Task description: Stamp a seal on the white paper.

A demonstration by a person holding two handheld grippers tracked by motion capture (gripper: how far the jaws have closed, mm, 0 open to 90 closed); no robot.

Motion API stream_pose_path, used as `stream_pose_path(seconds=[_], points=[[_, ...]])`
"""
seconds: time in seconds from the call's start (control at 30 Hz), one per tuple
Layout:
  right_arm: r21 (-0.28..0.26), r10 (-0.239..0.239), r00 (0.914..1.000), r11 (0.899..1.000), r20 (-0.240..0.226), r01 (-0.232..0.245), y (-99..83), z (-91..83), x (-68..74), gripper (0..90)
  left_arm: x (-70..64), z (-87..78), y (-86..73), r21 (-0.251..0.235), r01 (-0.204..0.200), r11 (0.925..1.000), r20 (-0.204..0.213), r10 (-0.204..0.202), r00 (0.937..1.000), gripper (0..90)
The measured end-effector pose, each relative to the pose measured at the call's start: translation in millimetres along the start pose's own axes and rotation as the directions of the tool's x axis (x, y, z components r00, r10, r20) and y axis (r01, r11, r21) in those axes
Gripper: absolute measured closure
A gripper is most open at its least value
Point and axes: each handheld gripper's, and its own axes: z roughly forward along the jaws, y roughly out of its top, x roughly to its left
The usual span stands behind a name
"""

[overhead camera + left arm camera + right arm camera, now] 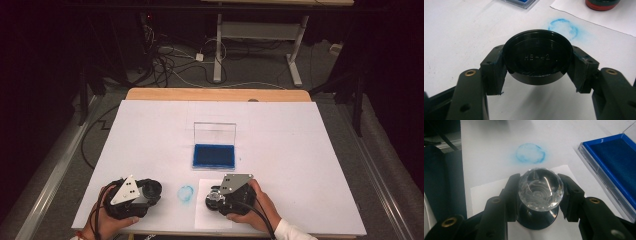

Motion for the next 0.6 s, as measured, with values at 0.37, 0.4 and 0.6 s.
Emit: stream_pose_path(seconds=[0.37,0.4,0.6], points=[[-0.005,0.007,1.0000,1.000,-0.002,-0.007,-1.1,-0.6,0.0,56.7,-0.1,-0.7,-0.3,-0.001,-0.002,1.0000,-0.001,0.002,1.0000,36.2],[-0.003,0.006,1.0000,1.000,0.001,-0.006,-0.9,-1.0,0.0,56.7,0.0,-0.9,-0.3,-0.001,-0.002,1.0000,-0.001,0.002,1.0000,36.2],[-0.022,0.006,0.9999,1.000,-0.015,-0.006,2.1,-3.5,2.0,56.6,0.9,-0.5,0.4,0.000,-0.004,1.0000,-0.004,0.004,1.0000,36.2]])
